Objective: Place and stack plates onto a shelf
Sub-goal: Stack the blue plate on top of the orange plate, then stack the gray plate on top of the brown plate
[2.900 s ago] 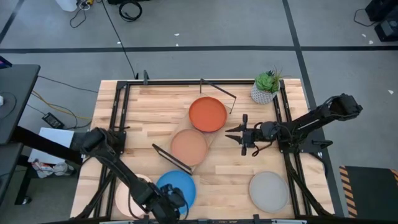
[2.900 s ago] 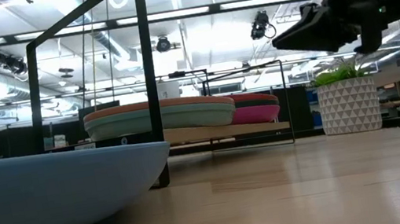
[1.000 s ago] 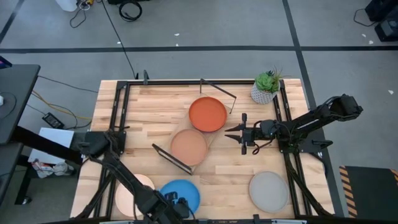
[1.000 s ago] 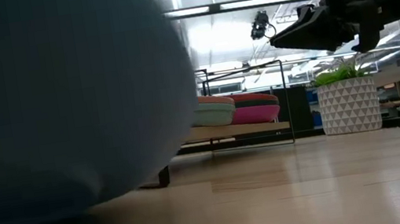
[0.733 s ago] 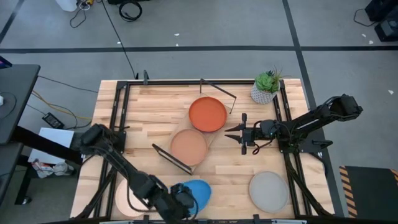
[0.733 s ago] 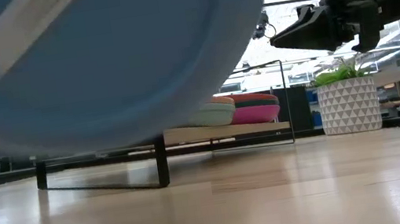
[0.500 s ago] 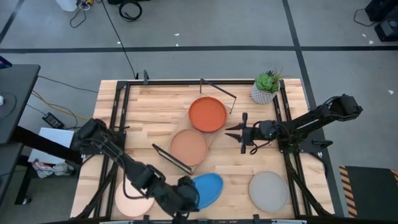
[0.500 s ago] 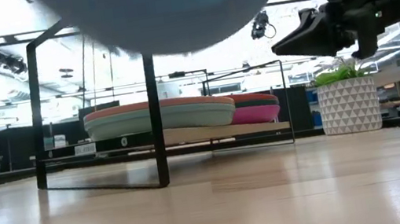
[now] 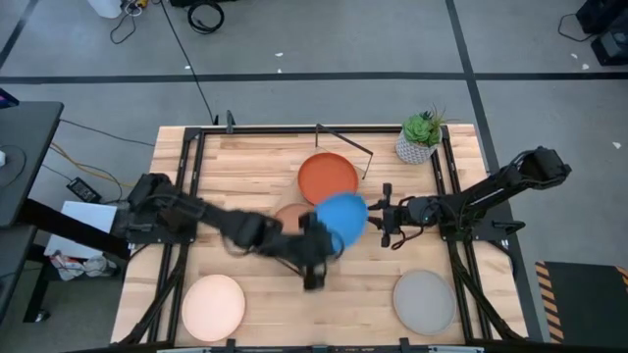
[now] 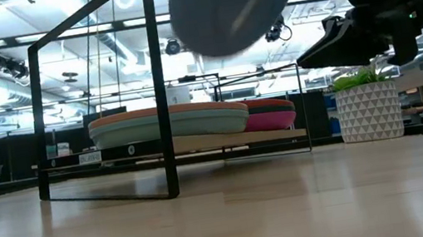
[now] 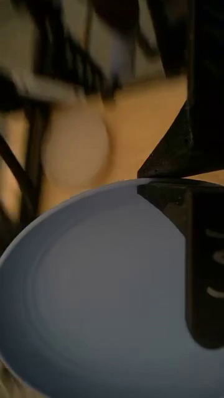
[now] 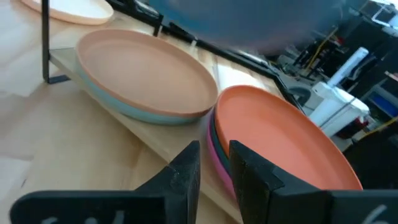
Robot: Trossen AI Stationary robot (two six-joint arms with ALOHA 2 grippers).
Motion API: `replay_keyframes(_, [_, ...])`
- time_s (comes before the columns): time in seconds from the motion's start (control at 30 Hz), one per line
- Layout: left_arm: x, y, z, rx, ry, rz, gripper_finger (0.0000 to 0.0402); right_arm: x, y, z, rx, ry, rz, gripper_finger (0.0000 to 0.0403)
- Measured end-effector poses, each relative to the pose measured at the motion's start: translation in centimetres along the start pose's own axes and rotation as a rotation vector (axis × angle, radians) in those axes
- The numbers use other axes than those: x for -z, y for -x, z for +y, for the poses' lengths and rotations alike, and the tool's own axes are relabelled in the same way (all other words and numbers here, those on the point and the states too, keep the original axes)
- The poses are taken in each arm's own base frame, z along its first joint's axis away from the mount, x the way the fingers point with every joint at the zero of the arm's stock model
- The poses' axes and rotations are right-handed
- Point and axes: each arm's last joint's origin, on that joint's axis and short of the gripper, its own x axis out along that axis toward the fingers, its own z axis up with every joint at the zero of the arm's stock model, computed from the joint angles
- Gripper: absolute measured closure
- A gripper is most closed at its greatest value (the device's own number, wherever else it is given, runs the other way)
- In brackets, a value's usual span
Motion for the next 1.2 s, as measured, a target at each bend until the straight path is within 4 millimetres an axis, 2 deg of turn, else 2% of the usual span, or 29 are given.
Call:
replay_keyframes(0.27, [-0.4,-2.0,9.1,-0.190,-0.028,0.200,0.0384,-0.1,0.3,0.9,-0.020,-0.051,0.015,0.0312])
replay_keyframes(0.37, [-0.4,-2.5,11.8,-0.197,-0.090,0.266,0.0384,-0.1,0.5,1.3,-0.041,-0.069,0.014,0.0312])
replay_keyframes(0.47, [-0.1,-3.4,13.5,-0.168,-0.208,0.318,0.0384,-0.1,0.6,1.6,-0.060,-0.081,0.022,0.0312])
replay_keyframes(0.67, [2.1,-5.8,14.8,-0.112,-0.385,0.494,0.0384,0.0,0.9,2.2,-0.090,-0.114,0.037,0.0312])
replay_keyframes(0.83, [3.0,-7.3,14.8,-0.091,-0.470,0.527,0.0369,-0.1,1.0,2.5,-0.107,-0.141,0.034,0.0312])
replay_keyframes(1.0, [2.9,-7.4,14.8,-0.069,-0.494,0.519,0.0311,-0.6,1.1,3.2,-0.159,-0.113,0.088,0.0312])
replay_keyframes(1.2, [2.8,-7.4,15.9,-0.075,-0.504,0.526,0.0230,-4.4,0.8,3.9,-0.248,-0.079,0.326,0.0312])
